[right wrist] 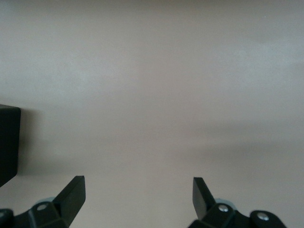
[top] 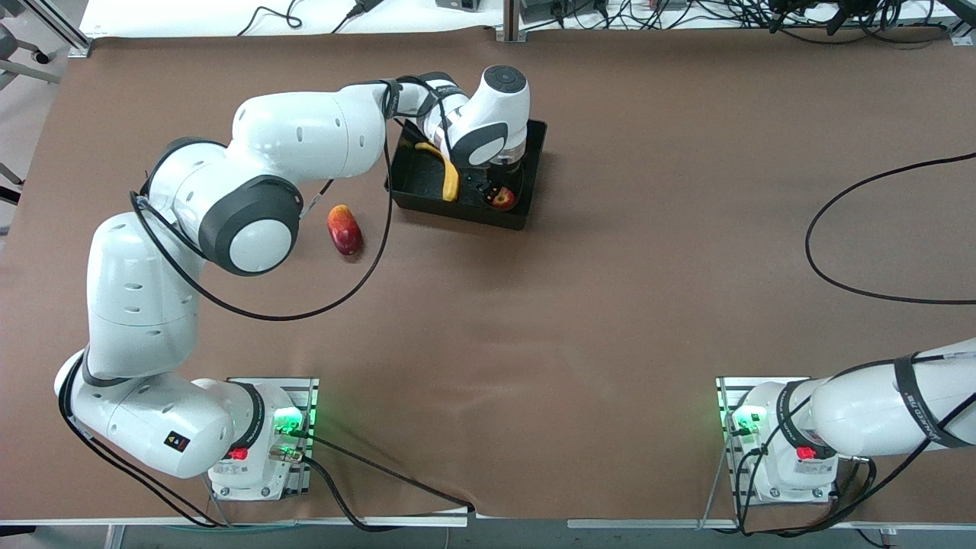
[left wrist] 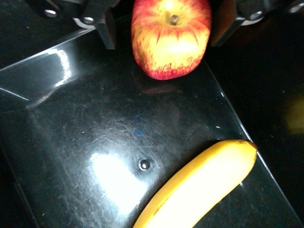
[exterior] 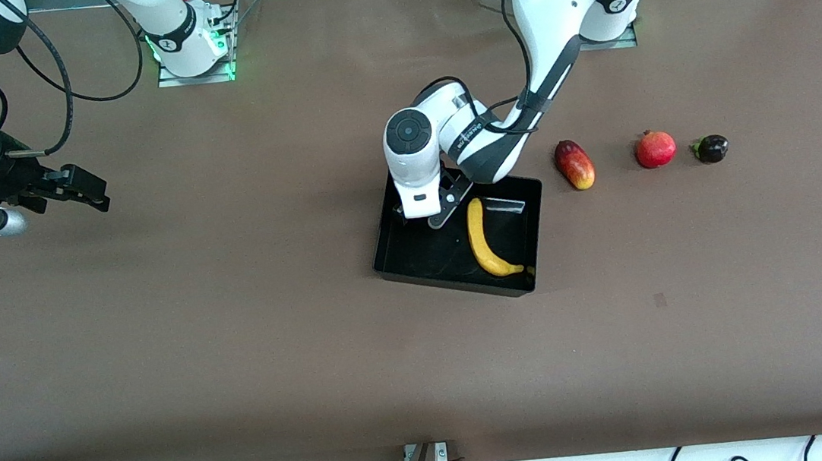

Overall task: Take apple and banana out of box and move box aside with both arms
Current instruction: 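Close the left gripper on the small apple and lift it, then carry the apple out of the box and set it on the table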

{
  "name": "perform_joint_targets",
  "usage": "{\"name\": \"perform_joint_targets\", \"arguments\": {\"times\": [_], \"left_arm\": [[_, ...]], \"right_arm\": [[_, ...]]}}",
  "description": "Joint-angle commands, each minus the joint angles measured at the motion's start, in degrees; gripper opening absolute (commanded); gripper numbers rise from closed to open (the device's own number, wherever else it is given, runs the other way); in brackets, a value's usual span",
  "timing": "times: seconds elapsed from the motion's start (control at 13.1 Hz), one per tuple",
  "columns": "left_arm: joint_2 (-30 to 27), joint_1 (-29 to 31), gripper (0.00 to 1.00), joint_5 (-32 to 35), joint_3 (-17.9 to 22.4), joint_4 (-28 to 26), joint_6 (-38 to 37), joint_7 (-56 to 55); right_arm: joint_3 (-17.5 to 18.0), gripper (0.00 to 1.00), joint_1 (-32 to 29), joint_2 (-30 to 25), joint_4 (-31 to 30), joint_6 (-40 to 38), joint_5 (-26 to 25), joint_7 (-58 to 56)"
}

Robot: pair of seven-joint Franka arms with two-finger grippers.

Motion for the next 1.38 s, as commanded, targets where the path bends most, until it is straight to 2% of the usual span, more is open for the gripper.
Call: {"name": "perform_joint_targets", "arguments": {"times": [0.0,0.38,0.61,0.77,1.0,1.15,1.3], "left_arm": [[0.67,-0.57,0.02,1.44,0.51,-0.67,1.27,-2.09],[-1.52,0.83,0.0,1.01,0.42,0.04,-1.09,0.97],[-6.86,3.37,0.0,-1.53,0.25,1.09,-10.65,6.75],[-11.0,8.63,0.0,-4.26,-2.72,2.75,-21.52,17.71],[-12.77,16.01,0.0,-4.1,-3.01,5.31,-38.15,38.88],[-12.86,22.33,0.0,-1.82,-2.57,3.74,-39.08,50.68],[-11.99,28.4,0.0,3.89,-2.92,1.72,-37.24,61.83]], "right_arm": [[0.27,1.0,-0.32,0.08,0.64,-0.24,0.63,0.2],[0.19,1.0,-0.32,0.08,0.64,-0.15,0.63,0.2],[0.19,1.0,-0.32,0.08,0.64,-0.15,0.63,0.2],[0.19,1.0,-0.32,0.08,0.64,-0.15,0.63,0.2],[0.19,1.0,-0.32,0.08,0.64,-0.15,0.63,0.2],[0.19,1.0,-0.32,0.08,0.64,-0.15,0.63,0.2],[0.19,1.0,-0.32,0.08,0.64,-0.15,0.63,0.2]]}}
